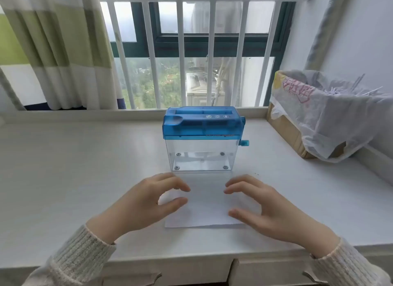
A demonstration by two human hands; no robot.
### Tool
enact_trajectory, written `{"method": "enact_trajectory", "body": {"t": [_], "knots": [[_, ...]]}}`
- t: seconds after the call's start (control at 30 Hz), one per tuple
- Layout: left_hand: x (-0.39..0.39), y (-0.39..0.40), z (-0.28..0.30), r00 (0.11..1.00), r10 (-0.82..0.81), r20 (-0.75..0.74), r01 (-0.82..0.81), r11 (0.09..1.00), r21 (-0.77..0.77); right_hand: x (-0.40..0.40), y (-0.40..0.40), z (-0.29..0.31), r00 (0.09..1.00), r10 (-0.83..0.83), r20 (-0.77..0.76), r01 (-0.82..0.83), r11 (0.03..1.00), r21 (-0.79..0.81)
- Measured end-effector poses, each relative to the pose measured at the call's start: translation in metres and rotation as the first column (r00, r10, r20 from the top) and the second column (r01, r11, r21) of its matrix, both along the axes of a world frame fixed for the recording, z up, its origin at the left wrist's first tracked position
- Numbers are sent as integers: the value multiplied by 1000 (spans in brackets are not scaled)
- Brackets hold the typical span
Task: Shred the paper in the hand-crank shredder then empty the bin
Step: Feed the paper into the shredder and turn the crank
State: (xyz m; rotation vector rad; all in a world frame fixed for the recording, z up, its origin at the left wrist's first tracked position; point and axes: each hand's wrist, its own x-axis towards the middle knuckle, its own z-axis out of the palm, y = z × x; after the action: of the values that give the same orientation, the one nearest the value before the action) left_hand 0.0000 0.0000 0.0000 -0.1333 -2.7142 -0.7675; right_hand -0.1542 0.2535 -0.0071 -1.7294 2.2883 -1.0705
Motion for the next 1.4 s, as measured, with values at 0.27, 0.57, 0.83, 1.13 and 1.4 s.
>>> {"method": "enact_trajectory", "body": {"t": [0.27, 0.57, 0.83, 1.13, 1.4], "knots": [[-1, 4, -15, 999, -40, 34, 43, 994, -97, 0, 0, -11, 995, 2, -103, 14, 989, 150], [-1, 6, -22, 997, -61, 42, 65, 990, -121, -2, -1, -17, 990, -27, -136, 41, 994, 100], [-2, 10, -24, 999, -34, 14, 37, 980, -194, -3, -7, -20, 987, -82, -140, 76, 996, -43], [-4, 13, -28, 993, -55, -103, 39, 988, -149, -1, -12, -14, 971, -131, -198, 103, 984, -144], [-4, 15, -26, 986, -41, -159, 23, 993, -113, 2, -12, -15, 979, -186, -83, 160, 955, -249]]}}
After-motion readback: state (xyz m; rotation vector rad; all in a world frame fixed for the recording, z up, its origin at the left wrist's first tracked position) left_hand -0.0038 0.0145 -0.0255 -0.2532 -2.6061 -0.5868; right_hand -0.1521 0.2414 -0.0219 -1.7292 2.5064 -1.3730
